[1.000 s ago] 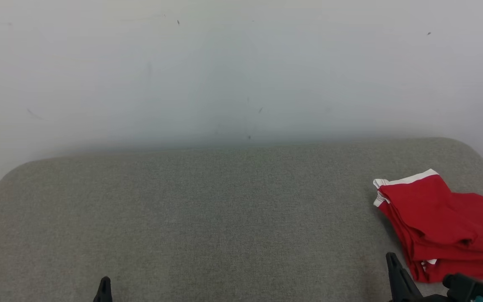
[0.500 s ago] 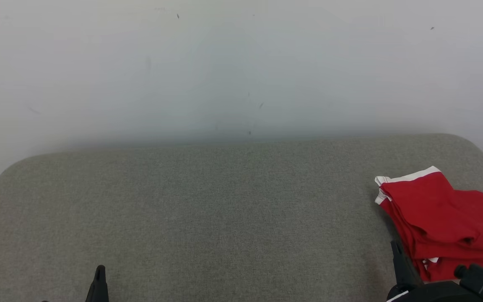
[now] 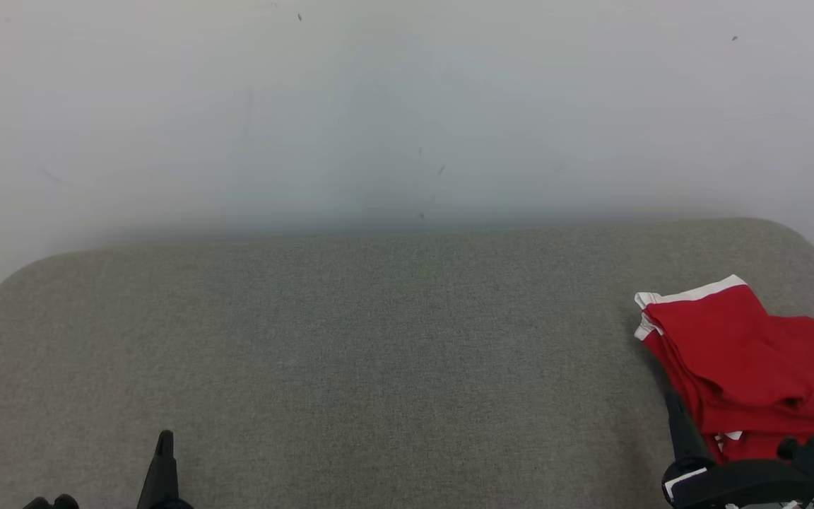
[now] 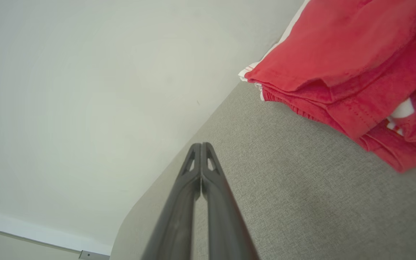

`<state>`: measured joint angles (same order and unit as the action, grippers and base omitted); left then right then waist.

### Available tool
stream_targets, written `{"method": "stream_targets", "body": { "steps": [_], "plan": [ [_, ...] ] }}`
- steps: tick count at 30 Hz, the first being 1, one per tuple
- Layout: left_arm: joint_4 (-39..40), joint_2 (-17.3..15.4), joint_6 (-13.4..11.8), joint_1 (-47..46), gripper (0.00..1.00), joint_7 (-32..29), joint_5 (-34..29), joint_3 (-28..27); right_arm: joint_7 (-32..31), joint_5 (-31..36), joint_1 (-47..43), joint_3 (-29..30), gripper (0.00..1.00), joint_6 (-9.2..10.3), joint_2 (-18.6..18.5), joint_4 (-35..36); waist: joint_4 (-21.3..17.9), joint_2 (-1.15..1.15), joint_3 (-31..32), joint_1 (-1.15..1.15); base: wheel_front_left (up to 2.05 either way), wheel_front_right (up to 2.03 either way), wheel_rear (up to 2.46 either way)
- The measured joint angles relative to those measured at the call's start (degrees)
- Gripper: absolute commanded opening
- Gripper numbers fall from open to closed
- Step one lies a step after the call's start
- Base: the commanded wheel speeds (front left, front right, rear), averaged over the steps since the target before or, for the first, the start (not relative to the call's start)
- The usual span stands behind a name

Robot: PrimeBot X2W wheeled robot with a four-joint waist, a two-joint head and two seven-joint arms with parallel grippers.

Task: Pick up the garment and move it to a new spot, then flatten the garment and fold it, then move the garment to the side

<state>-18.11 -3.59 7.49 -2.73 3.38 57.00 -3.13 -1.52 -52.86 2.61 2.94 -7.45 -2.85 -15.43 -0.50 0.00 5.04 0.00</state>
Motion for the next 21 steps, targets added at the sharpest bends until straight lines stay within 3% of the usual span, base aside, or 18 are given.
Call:
{"method": "stream_targets", "body": {
  "steps": [21],
  "plan": [
    [-0.94, 0.2, -0.18, -3.52, 0.0, -3.5, 11.31, -1.42, -1.57, -12.84, 3.54, 1.52, 0.0, 0.0, 0.0, -1.88, 0.13, 0.0, -1.34, 0.0, 0.0, 0.0, 0.0]
  ]
}}
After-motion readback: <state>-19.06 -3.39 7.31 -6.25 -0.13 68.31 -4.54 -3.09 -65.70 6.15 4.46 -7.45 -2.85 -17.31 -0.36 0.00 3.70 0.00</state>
